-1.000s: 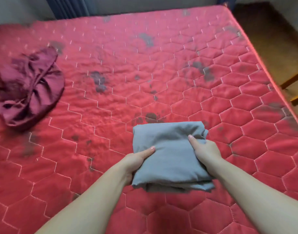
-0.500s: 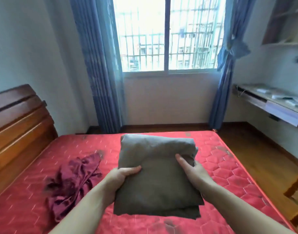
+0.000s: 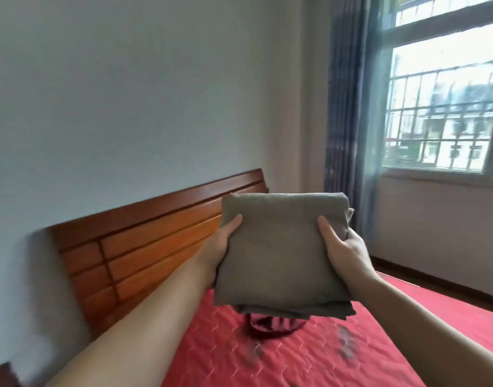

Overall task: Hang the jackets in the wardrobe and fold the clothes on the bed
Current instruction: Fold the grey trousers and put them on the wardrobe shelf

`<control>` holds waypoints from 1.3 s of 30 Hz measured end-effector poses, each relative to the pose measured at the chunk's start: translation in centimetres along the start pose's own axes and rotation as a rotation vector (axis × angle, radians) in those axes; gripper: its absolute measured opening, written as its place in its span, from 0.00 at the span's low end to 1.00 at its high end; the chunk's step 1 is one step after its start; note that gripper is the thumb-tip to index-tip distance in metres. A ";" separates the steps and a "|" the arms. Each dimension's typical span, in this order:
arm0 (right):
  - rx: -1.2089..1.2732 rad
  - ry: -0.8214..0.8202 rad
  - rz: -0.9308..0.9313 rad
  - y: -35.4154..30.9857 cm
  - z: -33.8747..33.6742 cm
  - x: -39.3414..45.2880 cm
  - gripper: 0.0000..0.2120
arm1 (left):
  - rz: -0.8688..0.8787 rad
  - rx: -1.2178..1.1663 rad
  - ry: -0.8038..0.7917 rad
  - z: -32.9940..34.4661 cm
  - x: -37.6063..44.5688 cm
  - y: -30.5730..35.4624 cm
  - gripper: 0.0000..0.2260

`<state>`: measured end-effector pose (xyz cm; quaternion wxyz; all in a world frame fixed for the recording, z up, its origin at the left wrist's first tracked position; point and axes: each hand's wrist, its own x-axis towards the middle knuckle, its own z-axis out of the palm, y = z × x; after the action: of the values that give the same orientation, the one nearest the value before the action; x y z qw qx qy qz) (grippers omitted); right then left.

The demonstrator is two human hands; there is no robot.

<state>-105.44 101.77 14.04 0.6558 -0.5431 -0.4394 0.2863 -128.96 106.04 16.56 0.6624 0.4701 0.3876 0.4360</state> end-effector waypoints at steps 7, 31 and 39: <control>0.014 -0.363 -0.038 -1.5 12.1 -9.8 0.16 | -0.037 -0.106 0.356 -10.7 -17.1 0.6 0.15; -0.167 -1.217 -0.247 -5.4 66.1 -42.7 0.18 | 0.294 -0.257 1.409 -54.9 -52.0 1.0 0.22; -0.086 -1.395 -0.231 -5.4 81.5 -44.8 0.22 | 0.304 -0.213 1.580 -63.7 -52.8 6.2 0.29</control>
<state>-198.48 99.78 9.33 0.2255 -0.2083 -0.8228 0.4784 -205.90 75.57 11.53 0.1681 0.0054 0.6291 0.7589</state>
